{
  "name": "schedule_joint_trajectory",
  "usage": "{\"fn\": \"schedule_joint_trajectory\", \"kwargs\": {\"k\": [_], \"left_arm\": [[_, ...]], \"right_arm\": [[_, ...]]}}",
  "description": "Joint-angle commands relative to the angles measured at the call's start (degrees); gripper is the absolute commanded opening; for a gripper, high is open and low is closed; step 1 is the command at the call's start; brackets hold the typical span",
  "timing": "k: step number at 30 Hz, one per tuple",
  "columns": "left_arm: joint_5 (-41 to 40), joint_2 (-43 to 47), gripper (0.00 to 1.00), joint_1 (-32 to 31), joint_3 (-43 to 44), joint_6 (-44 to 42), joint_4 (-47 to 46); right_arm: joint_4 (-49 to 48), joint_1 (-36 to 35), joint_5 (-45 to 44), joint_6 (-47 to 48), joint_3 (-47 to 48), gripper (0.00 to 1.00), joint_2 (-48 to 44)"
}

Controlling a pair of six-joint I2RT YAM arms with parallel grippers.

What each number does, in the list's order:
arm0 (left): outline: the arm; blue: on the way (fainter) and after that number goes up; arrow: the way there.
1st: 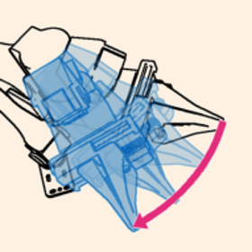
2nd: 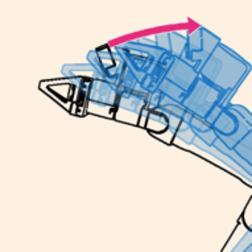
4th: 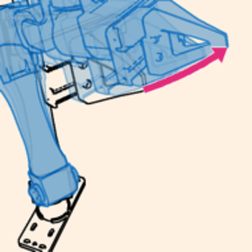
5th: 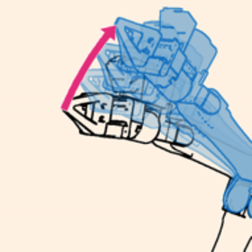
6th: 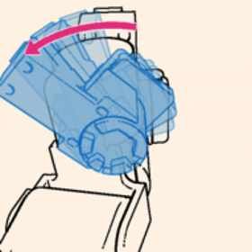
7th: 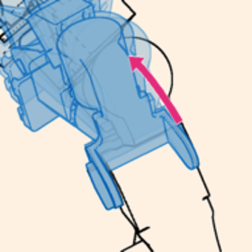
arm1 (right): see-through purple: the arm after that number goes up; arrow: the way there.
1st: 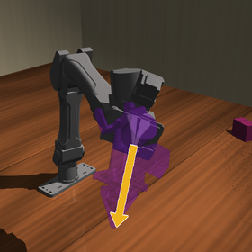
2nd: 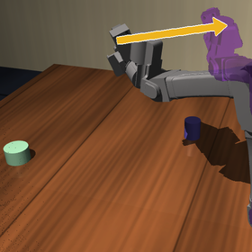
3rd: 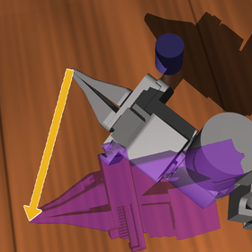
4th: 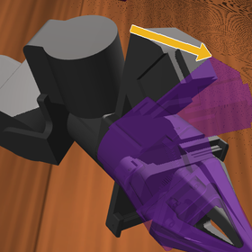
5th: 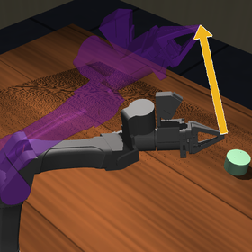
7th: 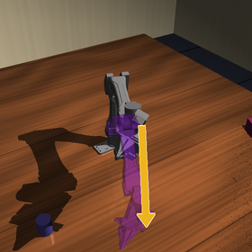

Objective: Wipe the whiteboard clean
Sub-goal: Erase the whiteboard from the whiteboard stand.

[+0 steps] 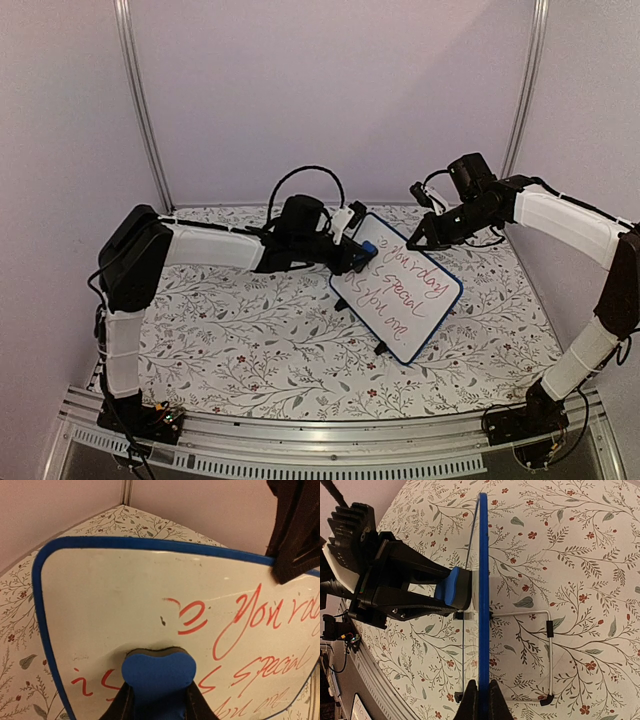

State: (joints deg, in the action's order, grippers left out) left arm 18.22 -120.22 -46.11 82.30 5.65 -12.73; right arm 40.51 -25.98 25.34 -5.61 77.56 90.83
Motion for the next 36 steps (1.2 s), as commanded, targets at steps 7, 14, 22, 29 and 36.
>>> {"fn": "schedule_joint_trajectory", "kwargs": {"k": [7, 14, 22, 29, 36], "left_arm": [[-0.59, -4.26, 0.0, 0.29, 12.02, 0.14, 7.73], [-0.99, -3.26, 0.0, 0.24, 7.32, 0.86, 7.09], [-1.31, -1.01, 0.0, 0.12, -0.45, 1.27, 4.76], [-0.8, -1.62, 0.0, -0.6, 3.0, 0.69, 5.74], [-1.15, -4.04, 0.0, -1.27, 10.75, -0.3, 8.95]], "right_arm": [[1.5, -1.89, 4.63, 2.35, -0.65, 0.0, -1.18], [1.51, -1.94, 4.69, 2.35, -0.72, 0.0, -1.35], [1.54, -1.88, 4.51, 2.35, -0.7, 0.0, -1.62], [1.5, -1.88, 4.68, 2.27, -0.77, 0.0, -1.35], [1.51, -1.93, 4.72, 2.27, -0.74, 0.0, -1.18]]}}
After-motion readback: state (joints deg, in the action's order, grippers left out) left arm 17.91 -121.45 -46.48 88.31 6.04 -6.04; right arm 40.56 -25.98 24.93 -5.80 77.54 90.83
